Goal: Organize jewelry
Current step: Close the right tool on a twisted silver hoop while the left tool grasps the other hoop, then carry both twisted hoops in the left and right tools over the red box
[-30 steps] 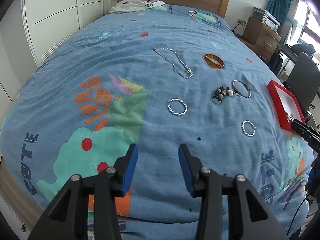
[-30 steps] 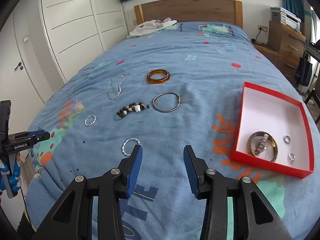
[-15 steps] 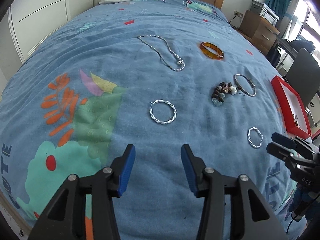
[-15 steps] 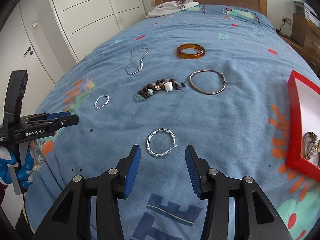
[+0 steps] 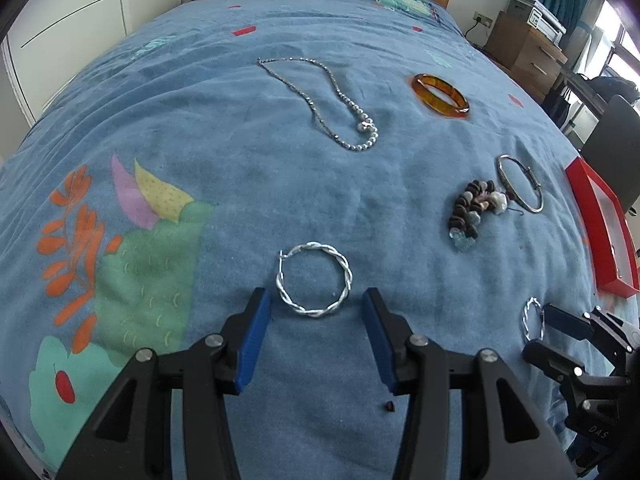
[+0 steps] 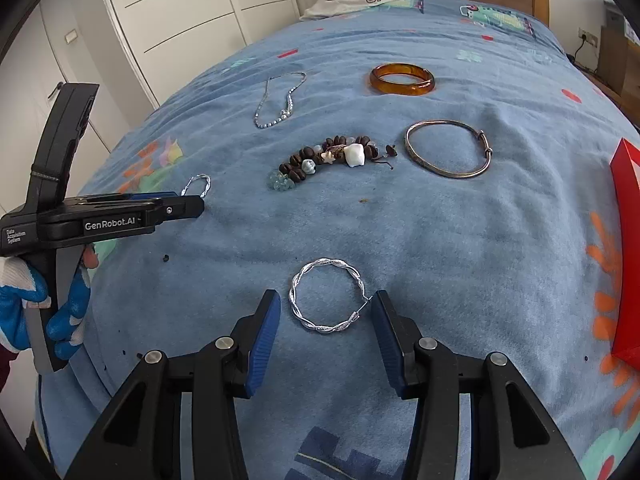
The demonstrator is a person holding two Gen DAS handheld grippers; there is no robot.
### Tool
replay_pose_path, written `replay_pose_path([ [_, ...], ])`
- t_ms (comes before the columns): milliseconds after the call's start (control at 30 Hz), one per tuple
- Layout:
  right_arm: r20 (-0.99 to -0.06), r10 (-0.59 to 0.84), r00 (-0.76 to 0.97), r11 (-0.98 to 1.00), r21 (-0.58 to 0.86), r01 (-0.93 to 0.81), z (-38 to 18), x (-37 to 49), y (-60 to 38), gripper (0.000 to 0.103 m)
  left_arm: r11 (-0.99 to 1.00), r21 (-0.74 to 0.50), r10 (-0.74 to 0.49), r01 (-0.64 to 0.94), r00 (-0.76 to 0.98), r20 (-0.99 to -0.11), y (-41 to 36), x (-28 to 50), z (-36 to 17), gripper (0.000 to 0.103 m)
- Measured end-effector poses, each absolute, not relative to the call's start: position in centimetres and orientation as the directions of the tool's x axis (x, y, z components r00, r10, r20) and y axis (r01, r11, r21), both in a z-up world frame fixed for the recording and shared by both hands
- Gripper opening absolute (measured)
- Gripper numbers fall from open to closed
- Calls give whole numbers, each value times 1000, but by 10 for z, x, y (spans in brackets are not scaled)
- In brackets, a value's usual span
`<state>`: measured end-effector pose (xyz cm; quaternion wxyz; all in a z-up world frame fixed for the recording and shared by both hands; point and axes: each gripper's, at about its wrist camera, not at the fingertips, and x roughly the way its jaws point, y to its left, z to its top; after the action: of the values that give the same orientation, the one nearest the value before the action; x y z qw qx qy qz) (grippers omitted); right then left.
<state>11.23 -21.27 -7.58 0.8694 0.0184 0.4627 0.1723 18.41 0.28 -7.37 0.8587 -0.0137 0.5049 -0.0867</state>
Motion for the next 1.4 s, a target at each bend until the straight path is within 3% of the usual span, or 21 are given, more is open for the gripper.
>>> replay_pose_path([
  [400,-798,307,518,943,184,-276,-81,117,-209,50,986,-123,-163,113,491,-856,3,194,-82,46],
  [533,-804,288,520,948,162,-273,-82,118,-205,44,988,-105,-148,112,501,-853,1,193,-82,43],
  [600,-804,291,519,948,167,-272,-81,118,-206,44,989,-95,-138,111,506,-851,1,192,-81,37],
  [767,-804,291,518,947,163,-278,-79,114,-206,43,991,-79,-125,110,516,-848,1,186,-78,37],
  [1400,-755,294,586,947,148,-285,-34,69,-215,43,990,-69,-125,120,561,-819,6,125,-34,37],
])
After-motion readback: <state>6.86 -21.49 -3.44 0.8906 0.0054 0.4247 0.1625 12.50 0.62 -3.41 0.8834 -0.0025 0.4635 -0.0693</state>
